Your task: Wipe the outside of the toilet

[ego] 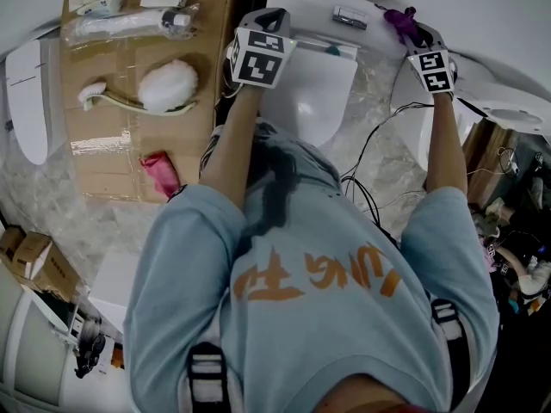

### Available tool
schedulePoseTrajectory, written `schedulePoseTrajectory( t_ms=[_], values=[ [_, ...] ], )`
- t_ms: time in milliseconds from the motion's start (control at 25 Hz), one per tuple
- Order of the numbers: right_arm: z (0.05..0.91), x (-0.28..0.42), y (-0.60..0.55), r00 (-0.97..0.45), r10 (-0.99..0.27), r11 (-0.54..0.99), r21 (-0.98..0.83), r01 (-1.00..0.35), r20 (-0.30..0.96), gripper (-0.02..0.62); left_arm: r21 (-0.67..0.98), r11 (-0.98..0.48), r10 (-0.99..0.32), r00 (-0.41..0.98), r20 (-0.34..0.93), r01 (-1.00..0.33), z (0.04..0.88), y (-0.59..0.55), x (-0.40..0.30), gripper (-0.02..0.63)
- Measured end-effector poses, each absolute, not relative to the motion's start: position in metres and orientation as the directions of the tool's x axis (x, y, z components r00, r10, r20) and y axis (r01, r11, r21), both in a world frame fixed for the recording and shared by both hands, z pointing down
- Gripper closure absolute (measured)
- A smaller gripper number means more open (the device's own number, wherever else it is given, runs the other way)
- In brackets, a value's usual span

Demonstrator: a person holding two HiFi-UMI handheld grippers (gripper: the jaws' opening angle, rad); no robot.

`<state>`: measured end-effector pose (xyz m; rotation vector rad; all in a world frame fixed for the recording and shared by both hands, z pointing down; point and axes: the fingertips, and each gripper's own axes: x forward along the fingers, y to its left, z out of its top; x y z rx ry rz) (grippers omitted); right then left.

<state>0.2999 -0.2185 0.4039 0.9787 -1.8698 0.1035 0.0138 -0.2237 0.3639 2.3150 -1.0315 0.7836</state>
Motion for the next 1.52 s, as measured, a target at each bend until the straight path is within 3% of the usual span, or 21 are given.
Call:
schedulePoseTrajectory(
  t_ms=[160,320,440,600,760,960,1240,1520],
  values=[
    [0.387,0.324,-0.219,-0.105,-0.625,0.495,0.289,-0.82,0.774,0.508,0.196,-0.575,-0.51,0.535,0.674,-0.794,0.366,-0.222,0.002,0.581],
    [0.32,0.291,-0.233,-0.127,-0.784,0.337,0.245,-0.909,0.608,0.506,0.19,-0.557,-0.517,0.517,0.682,-0.808,0.368,-0.222,-0.01,0.581],
    [0.283,0.218,-0.25,-0.27,-0.824,0.404,0.184,-0.896,0.498,0.506,0.189,-0.53,-0.531,0.497,0.686,-0.827,0.369,-0.221,-0.022,0.581],
    [0.271,0.11,-0.262,-0.468,-0.766,0.571,0.131,-0.81,0.441,0.506,0.196,-0.478,-0.552,0.467,0.691,-0.856,0.372,-0.224,-0.044,0.581],
    [0.287,0.029,-0.259,-0.589,-0.663,0.705,0.123,-0.698,0.462,0.506,0.199,-0.404,-0.587,0.42,0.692,-0.893,0.372,-0.229,-0.072,0.581],
    [0.322,-0.027,-0.249,-0.642,-0.552,0.801,0.124,-0.585,0.532,0.506,0.211,-0.397,-0.585,0.423,0.692,-0.893,0.378,-0.219,-0.078,0.581],
    [0.381,-0.036,-0.227,-0.594,-0.457,0.845,0.115,-0.523,0.662,0.506,0.221,-0.392,-0.569,0.424,0.705,-0.893,0.384,-0.206,-0.081,0.581],
    [0.391,-0.018,-0.22,-0.562,-0.464,0.819,0.089,-0.567,0.685,0.506,0.225,-0.405,-0.55,0.432,0.714,-0.886,0.386,-0.196,-0.071,0.581]
  ],
)
